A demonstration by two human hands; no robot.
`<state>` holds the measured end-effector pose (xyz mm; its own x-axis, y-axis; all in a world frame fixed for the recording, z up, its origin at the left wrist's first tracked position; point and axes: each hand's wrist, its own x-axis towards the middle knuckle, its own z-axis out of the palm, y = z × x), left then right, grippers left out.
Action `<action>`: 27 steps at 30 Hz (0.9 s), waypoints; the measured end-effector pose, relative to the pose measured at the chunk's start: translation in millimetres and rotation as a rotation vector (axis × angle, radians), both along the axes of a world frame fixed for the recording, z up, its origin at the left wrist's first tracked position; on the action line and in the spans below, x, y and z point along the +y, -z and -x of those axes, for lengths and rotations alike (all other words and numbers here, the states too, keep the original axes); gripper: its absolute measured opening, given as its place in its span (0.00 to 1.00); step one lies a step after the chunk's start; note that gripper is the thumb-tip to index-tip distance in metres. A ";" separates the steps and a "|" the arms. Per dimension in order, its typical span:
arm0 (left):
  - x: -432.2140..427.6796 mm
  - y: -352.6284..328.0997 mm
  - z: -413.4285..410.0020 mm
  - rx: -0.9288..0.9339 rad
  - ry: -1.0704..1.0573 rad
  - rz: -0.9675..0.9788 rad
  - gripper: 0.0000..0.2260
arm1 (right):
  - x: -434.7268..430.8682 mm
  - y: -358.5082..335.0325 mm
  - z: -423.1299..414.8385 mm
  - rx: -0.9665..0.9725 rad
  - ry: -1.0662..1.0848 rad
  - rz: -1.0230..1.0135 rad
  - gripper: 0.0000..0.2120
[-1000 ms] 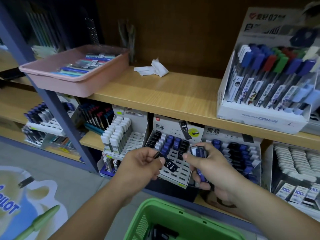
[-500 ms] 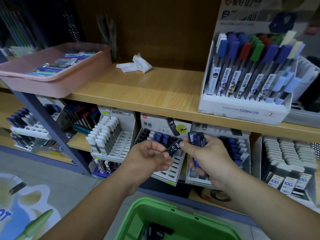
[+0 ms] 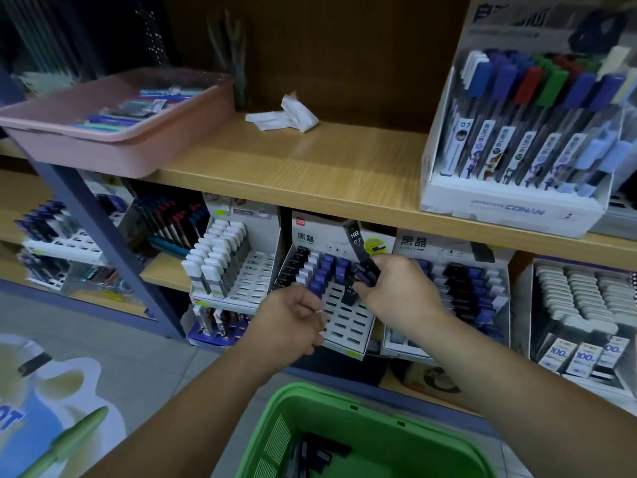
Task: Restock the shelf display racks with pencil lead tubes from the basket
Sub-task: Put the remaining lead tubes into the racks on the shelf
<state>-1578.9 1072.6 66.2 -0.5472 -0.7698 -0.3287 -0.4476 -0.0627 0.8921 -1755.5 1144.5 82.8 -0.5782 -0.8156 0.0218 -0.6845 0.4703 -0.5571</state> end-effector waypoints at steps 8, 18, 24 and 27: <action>-3.2 0.0 -2.8 0.036 -0.009 -0.022 0.04 | -7.7 -7.1 -13.7 0.212 -0.048 -0.186 0.07; -5.1 -2.6 -2.4 0.101 -0.014 0.000 0.03 | -15.1 -12.5 -8.7 0.084 -0.100 -0.242 0.08; 0.1 -21.4 4.3 0.347 0.020 -0.057 0.09 | 8.4 -29.2 -10.5 -0.498 -0.332 -0.252 0.26; 1.6 -21.6 8.6 0.326 0.070 0.003 0.05 | 11.7 -29.3 -11.5 -0.517 -0.341 -0.306 0.26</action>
